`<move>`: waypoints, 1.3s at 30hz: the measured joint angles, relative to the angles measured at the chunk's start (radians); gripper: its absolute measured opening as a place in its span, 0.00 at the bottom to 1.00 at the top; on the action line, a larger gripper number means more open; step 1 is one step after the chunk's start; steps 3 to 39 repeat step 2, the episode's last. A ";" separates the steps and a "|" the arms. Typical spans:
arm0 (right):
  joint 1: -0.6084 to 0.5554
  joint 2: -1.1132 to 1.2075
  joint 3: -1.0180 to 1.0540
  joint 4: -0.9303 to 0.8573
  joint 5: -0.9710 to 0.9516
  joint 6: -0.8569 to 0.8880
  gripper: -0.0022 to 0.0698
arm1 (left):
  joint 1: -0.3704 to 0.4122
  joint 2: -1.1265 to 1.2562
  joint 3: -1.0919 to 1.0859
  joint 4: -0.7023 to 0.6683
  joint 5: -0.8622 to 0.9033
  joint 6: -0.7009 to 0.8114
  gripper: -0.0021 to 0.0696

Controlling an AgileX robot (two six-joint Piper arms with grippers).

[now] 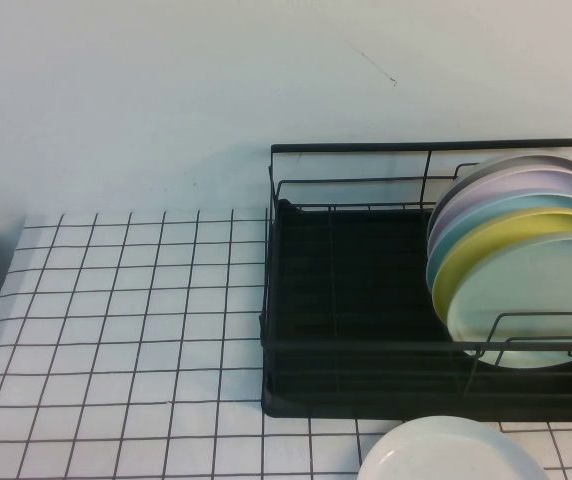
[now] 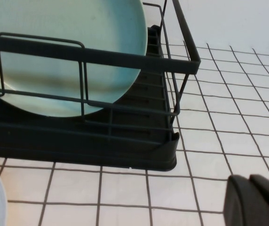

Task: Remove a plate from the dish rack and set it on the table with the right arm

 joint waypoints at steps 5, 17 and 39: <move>0.000 0.000 0.000 0.000 0.000 0.000 0.03 | 0.000 0.000 0.000 0.000 0.000 0.000 0.02; 0.000 0.000 0.000 0.000 0.000 0.000 0.03 | 0.000 0.000 0.000 0.000 0.000 0.000 0.02; 0.000 0.000 0.000 0.000 0.000 0.000 0.03 | 0.000 0.000 0.000 0.000 0.000 0.000 0.02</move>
